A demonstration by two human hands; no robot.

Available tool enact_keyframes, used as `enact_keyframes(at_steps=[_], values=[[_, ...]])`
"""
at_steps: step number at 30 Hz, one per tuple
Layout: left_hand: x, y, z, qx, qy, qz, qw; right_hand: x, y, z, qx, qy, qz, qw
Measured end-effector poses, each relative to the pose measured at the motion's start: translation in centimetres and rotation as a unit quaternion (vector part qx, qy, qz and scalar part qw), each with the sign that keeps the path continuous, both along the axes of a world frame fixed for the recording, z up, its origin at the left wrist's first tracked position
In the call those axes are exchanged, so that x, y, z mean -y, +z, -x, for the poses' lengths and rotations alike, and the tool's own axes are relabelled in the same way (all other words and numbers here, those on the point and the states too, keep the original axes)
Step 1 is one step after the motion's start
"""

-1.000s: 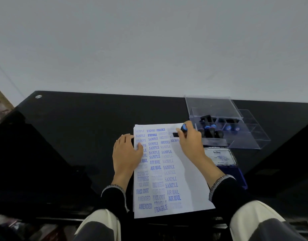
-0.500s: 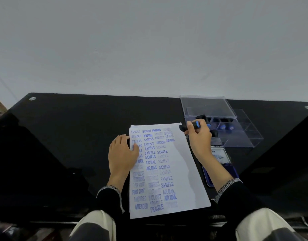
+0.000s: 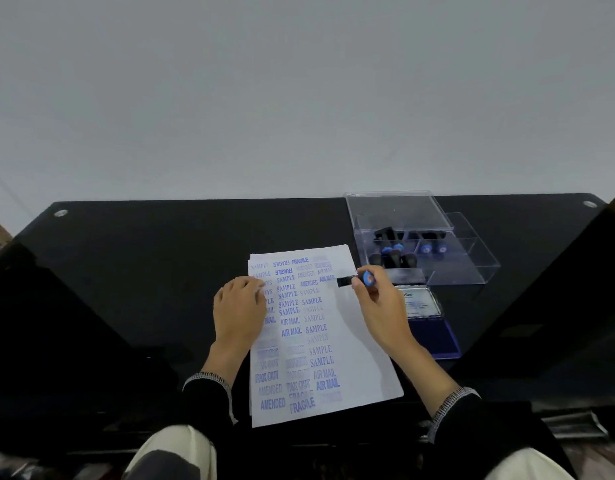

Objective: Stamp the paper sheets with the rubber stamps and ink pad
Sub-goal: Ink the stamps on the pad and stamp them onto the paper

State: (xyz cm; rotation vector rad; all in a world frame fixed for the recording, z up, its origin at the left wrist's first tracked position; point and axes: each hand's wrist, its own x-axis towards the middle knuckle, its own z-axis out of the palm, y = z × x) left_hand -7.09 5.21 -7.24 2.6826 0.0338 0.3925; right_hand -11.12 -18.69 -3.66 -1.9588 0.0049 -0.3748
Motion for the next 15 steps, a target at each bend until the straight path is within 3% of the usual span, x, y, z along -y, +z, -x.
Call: enact_keyframes(at_steps=[3, 10, 15], values=[[2.2, 0.9, 0.5, 0.006, -0.004, -0.004, 1.000, 2.0, 1.2, 0.6, 0.025, -0.048, -0.023, 0.998], [11.4, 1.7, 1.1, -0.005, -0.120, 0.162, 0.980, 7.6, 2.2, 1.8, 0.033, -0.123, -0.050, 0.991], [14.8, 1.3, 0.5, -0.022, -0.186, 0.186, 0.965, 10.2, 2.2, 1.8, 0.030, -0.140, -0.048, 0.988]])
